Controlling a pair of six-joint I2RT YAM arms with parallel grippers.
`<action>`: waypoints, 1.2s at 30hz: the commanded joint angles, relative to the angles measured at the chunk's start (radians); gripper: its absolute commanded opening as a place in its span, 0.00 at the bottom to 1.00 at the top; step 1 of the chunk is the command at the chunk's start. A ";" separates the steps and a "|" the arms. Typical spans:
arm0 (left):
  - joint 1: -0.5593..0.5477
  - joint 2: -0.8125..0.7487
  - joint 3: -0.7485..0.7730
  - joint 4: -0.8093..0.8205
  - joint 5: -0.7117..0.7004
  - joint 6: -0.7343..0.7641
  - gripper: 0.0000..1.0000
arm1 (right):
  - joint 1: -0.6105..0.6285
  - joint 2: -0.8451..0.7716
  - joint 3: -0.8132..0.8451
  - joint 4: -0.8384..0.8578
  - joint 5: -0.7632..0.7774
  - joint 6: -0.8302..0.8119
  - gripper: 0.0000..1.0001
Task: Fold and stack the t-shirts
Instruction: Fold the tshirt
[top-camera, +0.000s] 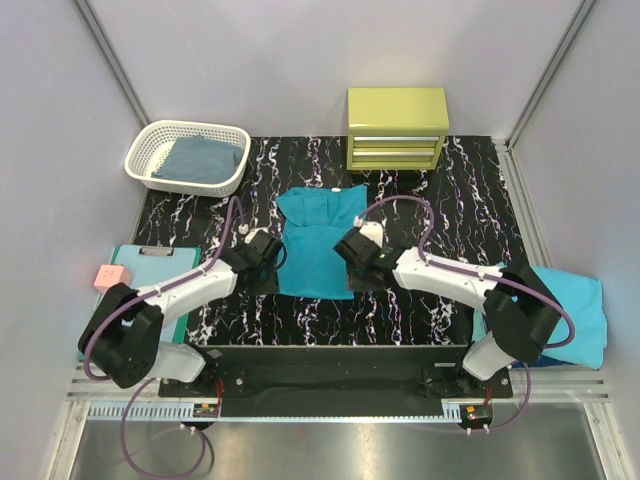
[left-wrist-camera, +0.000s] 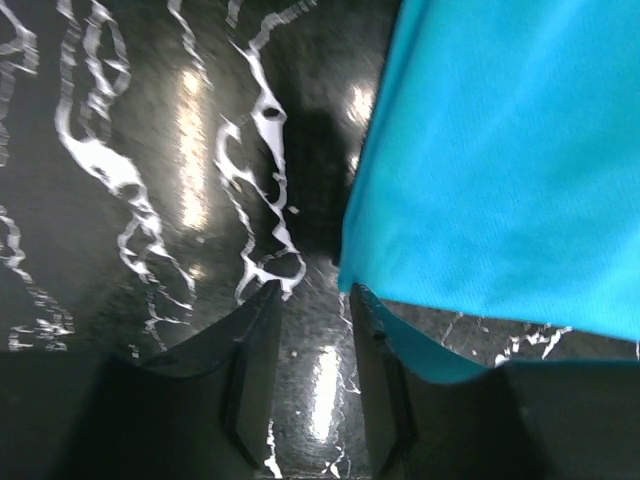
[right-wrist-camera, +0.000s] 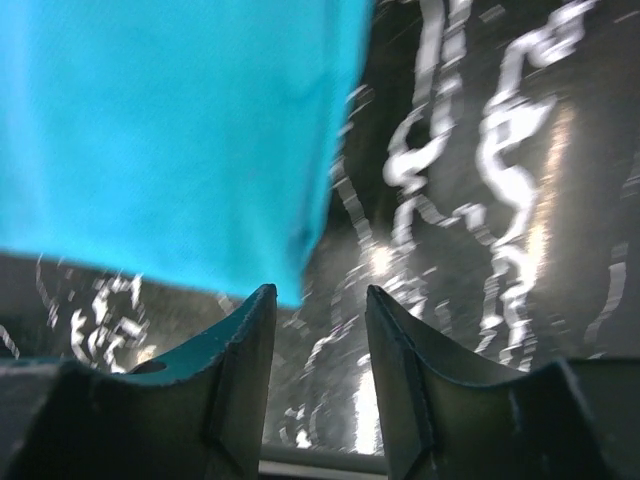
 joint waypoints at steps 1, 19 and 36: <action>-0.042 -0.058 -0.033 0.066 0.023 -0.038 0.43 | 0.091 0.033 0.049 -0.008 0.021 0.058 0.50; -0.050 0.026 -0.017 0.121 -0.007 -0.040 0.41 | 0.128 0.033 0.037 -0.019 0.062 0.072 0.52; -0.050 0.069 -0.021 0.141 -0.007 -0.053 0.20 | 0.127 0.047 0.000 -0.013 0.081 0.086 0.56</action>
